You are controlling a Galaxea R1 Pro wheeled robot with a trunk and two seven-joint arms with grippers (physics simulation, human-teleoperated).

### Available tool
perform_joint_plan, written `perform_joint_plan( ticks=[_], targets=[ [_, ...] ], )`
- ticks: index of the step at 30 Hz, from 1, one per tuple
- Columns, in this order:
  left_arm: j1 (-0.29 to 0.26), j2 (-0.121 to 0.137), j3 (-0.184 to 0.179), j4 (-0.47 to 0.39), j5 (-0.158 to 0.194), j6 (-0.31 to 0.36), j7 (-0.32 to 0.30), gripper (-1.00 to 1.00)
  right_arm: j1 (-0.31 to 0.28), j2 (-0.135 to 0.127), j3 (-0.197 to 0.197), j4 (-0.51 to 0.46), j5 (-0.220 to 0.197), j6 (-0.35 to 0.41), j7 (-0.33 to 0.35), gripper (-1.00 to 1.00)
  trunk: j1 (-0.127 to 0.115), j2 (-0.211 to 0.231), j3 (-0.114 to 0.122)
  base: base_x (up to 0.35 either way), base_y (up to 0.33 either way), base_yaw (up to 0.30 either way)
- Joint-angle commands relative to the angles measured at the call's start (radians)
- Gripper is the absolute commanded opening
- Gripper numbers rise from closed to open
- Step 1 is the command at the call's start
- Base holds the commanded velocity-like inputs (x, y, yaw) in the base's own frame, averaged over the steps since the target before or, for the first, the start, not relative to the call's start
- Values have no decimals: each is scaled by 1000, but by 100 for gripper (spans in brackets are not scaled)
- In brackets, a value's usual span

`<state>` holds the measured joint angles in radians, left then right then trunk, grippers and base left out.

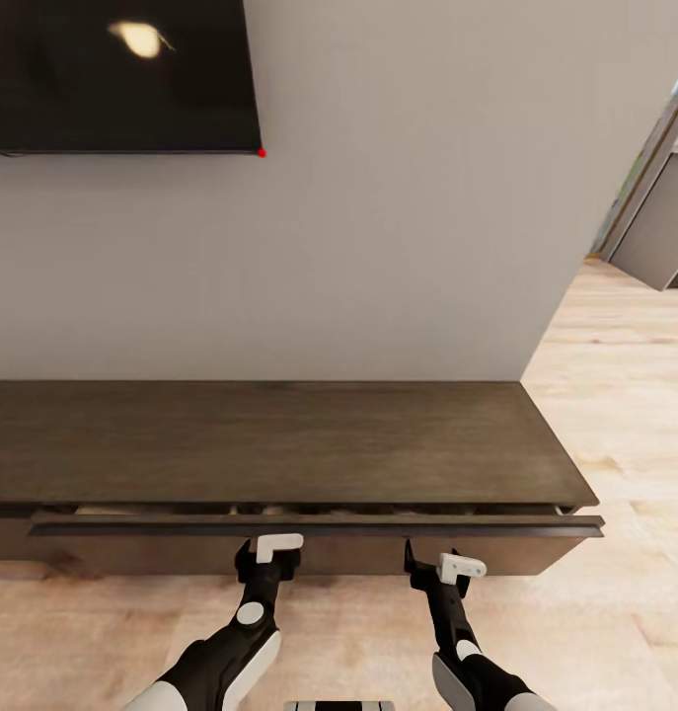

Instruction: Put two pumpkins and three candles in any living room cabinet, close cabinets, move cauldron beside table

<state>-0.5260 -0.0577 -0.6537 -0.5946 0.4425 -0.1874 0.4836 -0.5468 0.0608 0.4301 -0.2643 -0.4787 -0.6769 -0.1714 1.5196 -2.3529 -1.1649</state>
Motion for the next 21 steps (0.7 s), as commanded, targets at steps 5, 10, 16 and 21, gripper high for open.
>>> perform_joint_plan(
  ticks=[5, 10, 16, 21],
  targets=[
    [-2, 1, -7, -1, 6, -7, 7, 100, -1, 0, 9, 0, -3, -3, -8, 100, 0, 0, -1, 157, 23, 0],
    [-2, 1, -7, -1, 7, -9, 9, 100, -1, 0, 9, 0, -3, -3, -8, 100, 0, 0, -1, 36, 5, 0],
    [-2, 1, -7, -1, 6, -9, 9, 100, -1, 0, 9, 0, -3, -3, -8, 100, 0, 0, -1, 3, 0, 0],
    [-2, 1, -7, -1, 7, -9, 9, 100, -1, 0, 9, 0, -3, -3, -8, 100, 0, 0, -1, 0, 0, 0]
  ],
)
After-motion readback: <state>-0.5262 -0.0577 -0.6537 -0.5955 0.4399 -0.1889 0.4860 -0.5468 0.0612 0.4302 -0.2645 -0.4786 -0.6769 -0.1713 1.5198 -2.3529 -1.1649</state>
